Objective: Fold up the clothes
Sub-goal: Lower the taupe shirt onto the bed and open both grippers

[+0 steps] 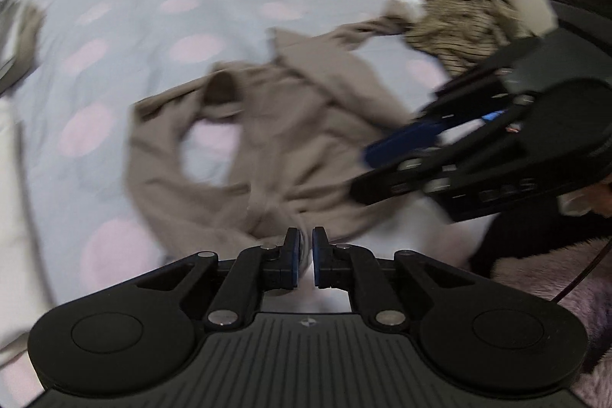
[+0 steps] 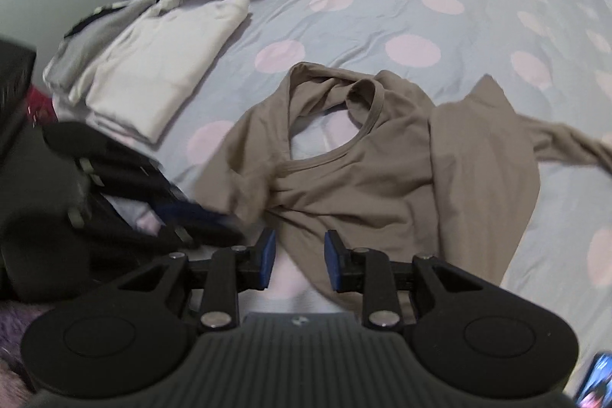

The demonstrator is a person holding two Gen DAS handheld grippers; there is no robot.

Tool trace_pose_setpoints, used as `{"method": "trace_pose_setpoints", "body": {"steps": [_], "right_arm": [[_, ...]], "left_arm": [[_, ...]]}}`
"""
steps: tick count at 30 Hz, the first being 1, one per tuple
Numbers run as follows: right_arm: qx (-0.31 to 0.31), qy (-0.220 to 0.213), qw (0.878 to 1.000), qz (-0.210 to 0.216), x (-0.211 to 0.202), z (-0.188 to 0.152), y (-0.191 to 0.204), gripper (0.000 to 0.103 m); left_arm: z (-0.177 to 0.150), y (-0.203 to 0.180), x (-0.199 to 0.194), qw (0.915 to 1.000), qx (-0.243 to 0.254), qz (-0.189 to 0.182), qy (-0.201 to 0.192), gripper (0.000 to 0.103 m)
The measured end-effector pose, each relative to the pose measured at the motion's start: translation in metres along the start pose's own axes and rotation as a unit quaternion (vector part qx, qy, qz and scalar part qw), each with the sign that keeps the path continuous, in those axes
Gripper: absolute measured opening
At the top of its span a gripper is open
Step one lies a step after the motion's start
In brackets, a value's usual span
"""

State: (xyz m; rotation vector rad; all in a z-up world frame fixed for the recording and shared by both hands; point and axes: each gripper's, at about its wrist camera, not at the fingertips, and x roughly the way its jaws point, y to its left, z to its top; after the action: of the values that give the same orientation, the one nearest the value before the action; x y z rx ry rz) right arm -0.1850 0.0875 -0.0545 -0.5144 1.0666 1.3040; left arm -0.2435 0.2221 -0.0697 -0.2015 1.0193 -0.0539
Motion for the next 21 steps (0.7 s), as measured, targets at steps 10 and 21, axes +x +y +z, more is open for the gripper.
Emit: {"method": "trace_pose_setpoints", "body": {"steps": [10,21], "right_arm": [[0.072,-0.009,0.997,0.010,0.009,-0.025,-0.005,0.032],[0.051,-0.004,0.997,0.049,0.044,-0.031,0.015,0.031]], "left_arm": [[-0.013,-0.020,0.008,0.9982,0.053,0.017,0.023,0.019],[-0.024,0.009,-0.002,0.9901,0.046,0.107,0.079,0.020]]}}
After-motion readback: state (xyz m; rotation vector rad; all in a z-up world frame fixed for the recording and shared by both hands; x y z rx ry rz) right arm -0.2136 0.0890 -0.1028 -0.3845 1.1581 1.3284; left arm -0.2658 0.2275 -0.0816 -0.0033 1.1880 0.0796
